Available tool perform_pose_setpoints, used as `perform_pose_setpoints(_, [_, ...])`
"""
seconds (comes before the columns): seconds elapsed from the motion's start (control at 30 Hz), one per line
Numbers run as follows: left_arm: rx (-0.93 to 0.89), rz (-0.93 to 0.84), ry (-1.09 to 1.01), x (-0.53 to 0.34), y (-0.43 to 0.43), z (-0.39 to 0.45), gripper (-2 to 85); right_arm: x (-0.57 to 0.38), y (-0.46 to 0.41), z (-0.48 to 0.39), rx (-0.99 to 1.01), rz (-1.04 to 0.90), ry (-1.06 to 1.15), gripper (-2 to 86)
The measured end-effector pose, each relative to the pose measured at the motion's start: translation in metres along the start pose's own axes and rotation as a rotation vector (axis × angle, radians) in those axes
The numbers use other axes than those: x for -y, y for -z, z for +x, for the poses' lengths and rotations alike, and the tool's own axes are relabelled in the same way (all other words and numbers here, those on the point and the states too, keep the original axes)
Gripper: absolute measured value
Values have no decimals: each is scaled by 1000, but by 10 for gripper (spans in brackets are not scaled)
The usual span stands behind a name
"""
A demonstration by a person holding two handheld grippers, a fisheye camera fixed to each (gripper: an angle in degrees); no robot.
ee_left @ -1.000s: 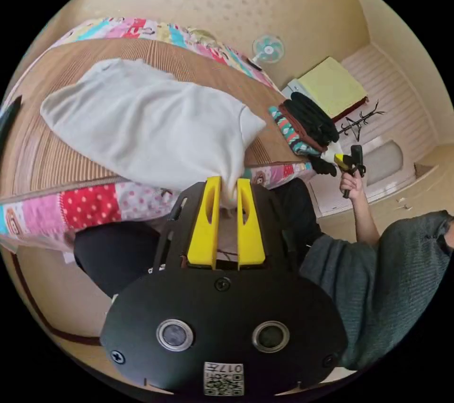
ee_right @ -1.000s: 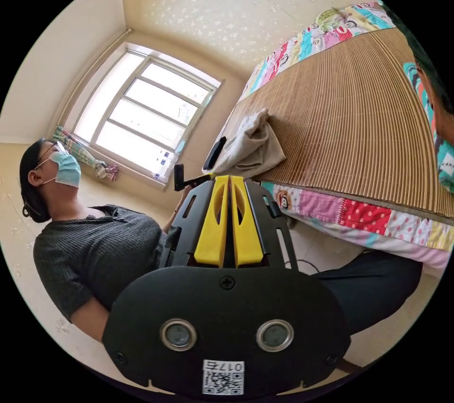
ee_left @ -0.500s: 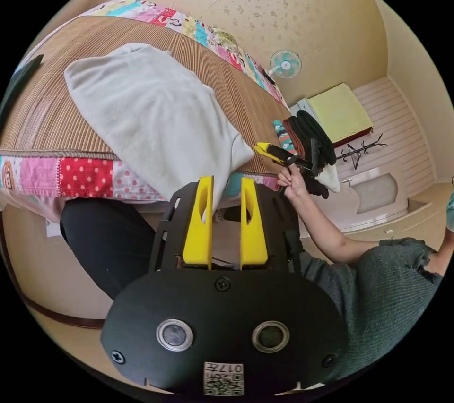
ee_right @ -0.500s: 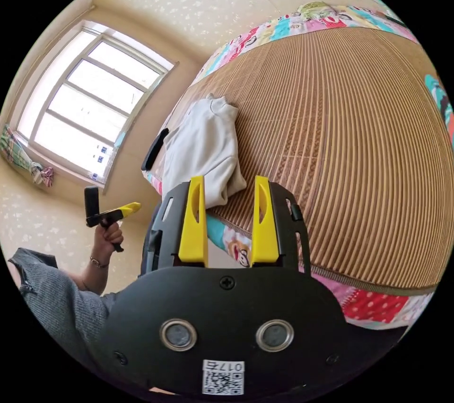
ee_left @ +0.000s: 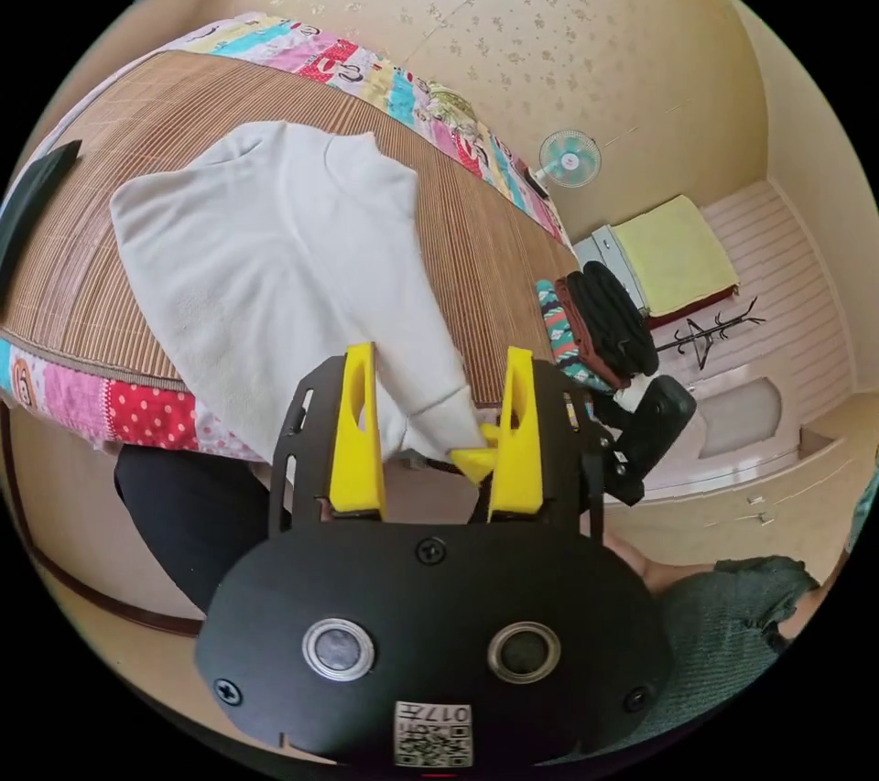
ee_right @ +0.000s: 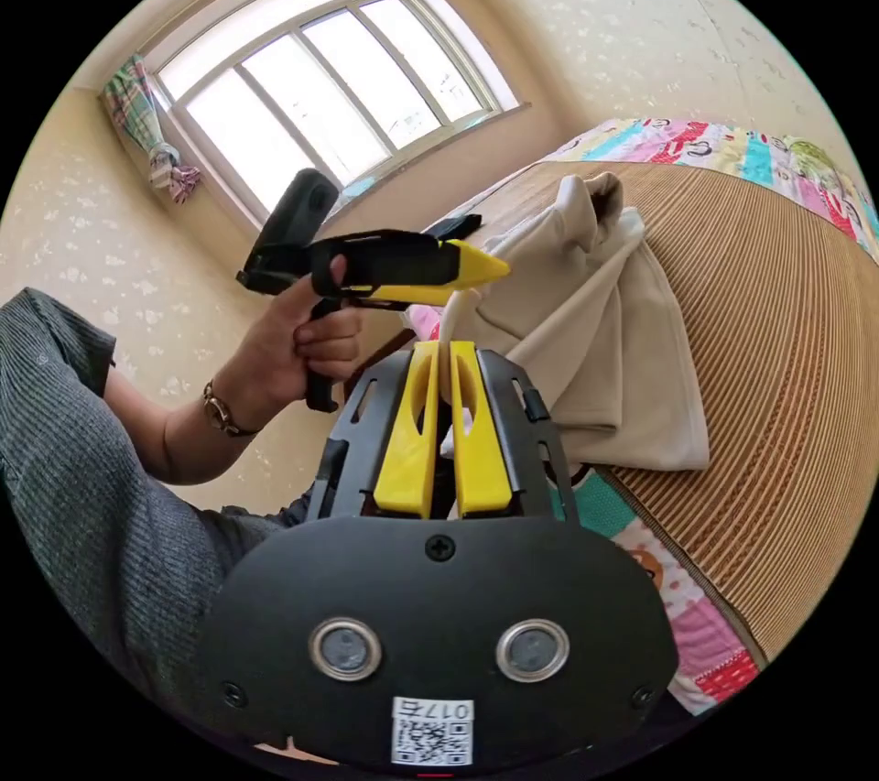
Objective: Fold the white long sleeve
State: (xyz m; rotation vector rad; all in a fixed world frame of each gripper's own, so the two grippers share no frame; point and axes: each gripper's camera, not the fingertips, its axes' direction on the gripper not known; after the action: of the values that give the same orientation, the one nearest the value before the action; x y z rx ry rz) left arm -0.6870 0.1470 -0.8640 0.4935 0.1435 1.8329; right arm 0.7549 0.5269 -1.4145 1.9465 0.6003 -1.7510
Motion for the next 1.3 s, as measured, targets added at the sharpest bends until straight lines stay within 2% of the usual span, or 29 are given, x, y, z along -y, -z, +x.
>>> perform_pose_setpoints(0.07, [57, -33, 70, -4, -4, -16, 95, -5, -11, -9, 21, -24, 9, 24])
perform_pose_setpoints(0.13, [28, 29, 56, -16, 12, -25, 50, -10, -15, -12, 4, -44, 12, 22])
perform_pose_setpoints(0.23, [-118, 182, -125, -38, 62, -23, 35, -17, 5, -8, 51, -4, 12, 17])
perform_pose_setpoints(0.3, [-216, 275, -271, -47, 105, -20, 29, -24, 41, -3, 203, 89, 47, 12])
perform_pose_setpoints(0.37, [-432, 429, -473, -59, 176, -24, 20, -35, 63, 1, 224, 139, 67, 10])
perform_pose_setpoints(0.47, [-684, 601, -721, -73, 257, -30, 14, -55, 83, 18, 139, 130, 19, 12])
perform_pose_setpoints(0.5, [-732, 625, -774, -76, 269, -29, 13, -63, 90, 23, 110, 144, -22, 14])
perform_pose_setpoints(0.57, [-993, 663, -996, -79, 303, -26, 12, -74, 103, 24, 116, 198, -42, 21])
perform_pose_setpoints(0.6, [-1067, 671, -1041, -78, 308, -25, 11, -81, 112, 22, 132, 242, -38, 28])
perform_pose_setpoints(0.67, [-1391, 706, -1147, -70, 315, -26, 10, -88, 123, 16, 148, 297, -28, 38])
perform_pose_setpoints(0.77, [-1740, 691, -1132, -53, 297, -19, 8, -93, 136, 1, 148, 341, 7, 68])
perform_pose_setpoints(0.9, [-1972, 611, -1019, -45, 260, 3, 5, -96, 141, -22, 157, 341, 64, 132])
perform_pose_setpoints(0.97, [-2089, 563, -891, -43, 230, 15, 5, -101, 140, -31, 168, 358, 100, 147])
perform_pose_setpoints(1.07, [-2191, 475, -782, -42, 200, 31, 4, -105, 131, -39, 226, 345, 123, 153])
perform_pose_setpoints(1.13, [-2155, 452, -745, -42, 196, 35, 4, -103, 119, -43, 261, 261, 125, 118])
perform_pose_setpoints(1.17, [-2104, 458, -741, -43, 200, 33, 5, -103, 114, -51, 241, 192, 159, 71])
perform_pose_setpoints(1.23, [-1997, 469, -743, -43, 215, 26, 6, -110, 120, -70, 50, 201, 184, 42])
perform_pose_setpoints(1.3, [-1781, 422, -729, -40, 232, 21, 7, -113, 150, -89, -200, 282, 126, 33])
